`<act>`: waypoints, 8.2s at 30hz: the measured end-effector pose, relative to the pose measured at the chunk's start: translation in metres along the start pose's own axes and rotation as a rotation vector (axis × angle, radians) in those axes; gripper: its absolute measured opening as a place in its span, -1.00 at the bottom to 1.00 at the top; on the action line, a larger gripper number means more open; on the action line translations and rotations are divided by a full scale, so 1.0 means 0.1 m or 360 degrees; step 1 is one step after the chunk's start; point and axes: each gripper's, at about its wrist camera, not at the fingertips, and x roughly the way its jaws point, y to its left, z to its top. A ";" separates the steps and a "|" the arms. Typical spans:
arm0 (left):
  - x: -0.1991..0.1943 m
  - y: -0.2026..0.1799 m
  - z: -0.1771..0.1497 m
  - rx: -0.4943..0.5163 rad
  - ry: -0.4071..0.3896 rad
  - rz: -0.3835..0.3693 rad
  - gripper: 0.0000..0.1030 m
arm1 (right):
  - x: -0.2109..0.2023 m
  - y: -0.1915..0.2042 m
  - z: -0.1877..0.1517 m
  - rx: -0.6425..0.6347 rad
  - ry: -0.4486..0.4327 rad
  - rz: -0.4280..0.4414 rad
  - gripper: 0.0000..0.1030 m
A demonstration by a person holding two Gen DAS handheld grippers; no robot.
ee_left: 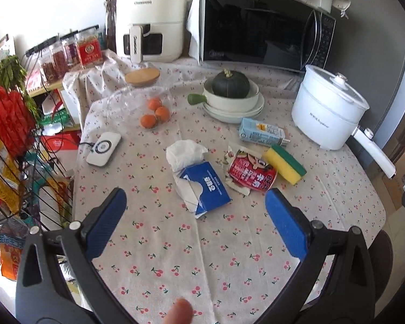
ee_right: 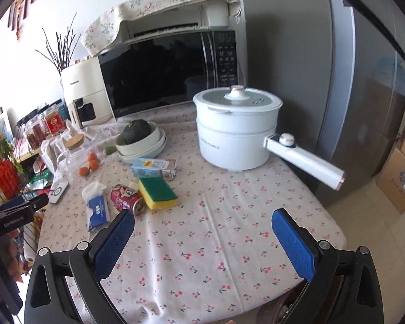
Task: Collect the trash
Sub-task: 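Move both tools back over the table toward the blue tissue box, then grasp the blue tissue box with the left tool, then grasp the second red can with the right tool while the left tool holds the box, then carry the tissue box and red can over the brown bin with both tools, then open the left tool to drop the box while the right tool drops the can into the bin, then move both tools back over the table toward the sponge, then grasp the green-and-yellow sponge with the right tool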
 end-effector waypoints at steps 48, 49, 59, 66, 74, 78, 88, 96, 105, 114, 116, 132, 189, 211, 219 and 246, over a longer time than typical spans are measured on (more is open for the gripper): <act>0.76 0.47 -0.11 -0.0151 0.0323 0.0120 -0.05 | 1.62 1.20 -0.07 0.0176 0.0537 0.0198 0.98; 0.76 0.50 -0.12 -0.0145 0.0323 0.0121 -0.05 | 1.70 1.29 -0.06 0.0191 0.0554 0.0189 0.98; 0.80 0.83 -0.21 -0.0205 0.0373 0.0097 -0.05 | 2.35 1.52 0.05 0.0521 0.0632 0.0042 0.98; 0.81 0.91 -0.23 -0.0246 0.0392 0.0071 -0.05 | 2.63 1.59 0.03 0.0543 0.0670 -0.0122 0.98; 0.80 0.86 -0.24 -0.0225 0.0394 0.0059 -0.05 | 2.62 1.62 -0.04 0.0448 0.0682 -0.0112 0.74; 0.74 0.79 -0.24 -0.0205 0.0387 0.0037 -0.05 | 2.42 1.64 -0.04 0.0331 0.0672 -0.0048 0.73; 0.38 0.42 -0.31 -0.0119 0.0334 -0.0055 -0.05 | 1.48 1.29 -0.08 0.0151 0.0607 0.0114 0.73; 0.11 0.04 -0.45 -0.0032 0.0313 -0.0132 -0.05 | 0.72 0.56 -0.22 0.0149 0.0533 0.0091 0.74; -0.10 -0.48 -0.66 0.0050 0.0316 -0.0267 -0.05 | 0.14 -0.27 -0.53 0.0189 0.0480 0.0046 0.74; -0.06 -1.15 -0.79 0.0234 0.0371 -0.0428 -0.05 | -0.04 -0.96 -0.89 0.0253 0.0527 -0.0011 0.74; -0.05 -1.30 -0.79 0.0262 0.0378 -0.0468 -0.05 | -0.10 -1.08 -0.92 0.0285 0.0527 0.0010 0.74; -0.19 -2.84 -1.36 0.0676 0.0466 -0.0832 -0.05 | -0.63 -2.20 -1.44 0.0492 0.0510 -0.0242 0.74; -0.24 -1.64 -0.93 0.0421 0.0224 -0.0576 0.95 | -0.21 -1.77 -1.31 0.0339 0.0709 -0.0148 1.00; 0.02 -0.18 -0.64 0.0120 0.0285 -0.0208 0.95 | 0.74 -0.31 -0.74 0.0076 0.0755 0.0116 1.00; 0.18 0.09 -0.47 -0.0114 0.0328 -0.0199 0.98 | 1.28 0.06 -0.30 -0.0073 0.0660 0.0192 1.00; 0.47 0.35 -0.42 -0.0194 0.0430 -0.0127 0.98 | 2.77 0.95 -0.02 -0.0519 0.0786 0.0207 0.83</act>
